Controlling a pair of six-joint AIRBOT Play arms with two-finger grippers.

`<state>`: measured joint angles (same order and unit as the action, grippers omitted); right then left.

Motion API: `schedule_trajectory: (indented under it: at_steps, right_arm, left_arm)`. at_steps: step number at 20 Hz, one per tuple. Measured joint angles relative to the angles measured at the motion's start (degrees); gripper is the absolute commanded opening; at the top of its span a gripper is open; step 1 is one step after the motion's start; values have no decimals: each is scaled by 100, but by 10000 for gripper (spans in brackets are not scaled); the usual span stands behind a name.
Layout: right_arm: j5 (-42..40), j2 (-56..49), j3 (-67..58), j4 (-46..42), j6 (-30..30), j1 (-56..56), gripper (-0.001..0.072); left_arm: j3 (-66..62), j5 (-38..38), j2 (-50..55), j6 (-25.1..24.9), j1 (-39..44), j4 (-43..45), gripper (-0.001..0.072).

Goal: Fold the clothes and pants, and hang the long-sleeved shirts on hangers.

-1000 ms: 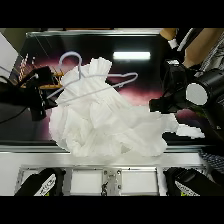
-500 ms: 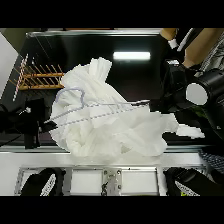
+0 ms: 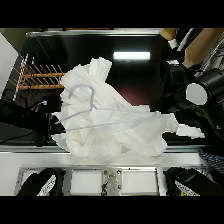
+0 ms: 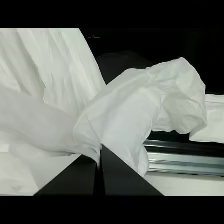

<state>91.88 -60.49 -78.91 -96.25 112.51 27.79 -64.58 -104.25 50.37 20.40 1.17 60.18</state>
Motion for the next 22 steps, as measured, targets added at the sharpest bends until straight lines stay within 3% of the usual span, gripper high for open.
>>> schedule_trajectory:
  at_steps: [7,22]
  right_arm:
    - [2,0,0,0,0,0,16]
    - [-46,-2,-35,-42,-151,0,15]
  left_arm:
    - [0,382,782,229,101,-31,12]
    - [35,732,1637,94,787,-479,12]
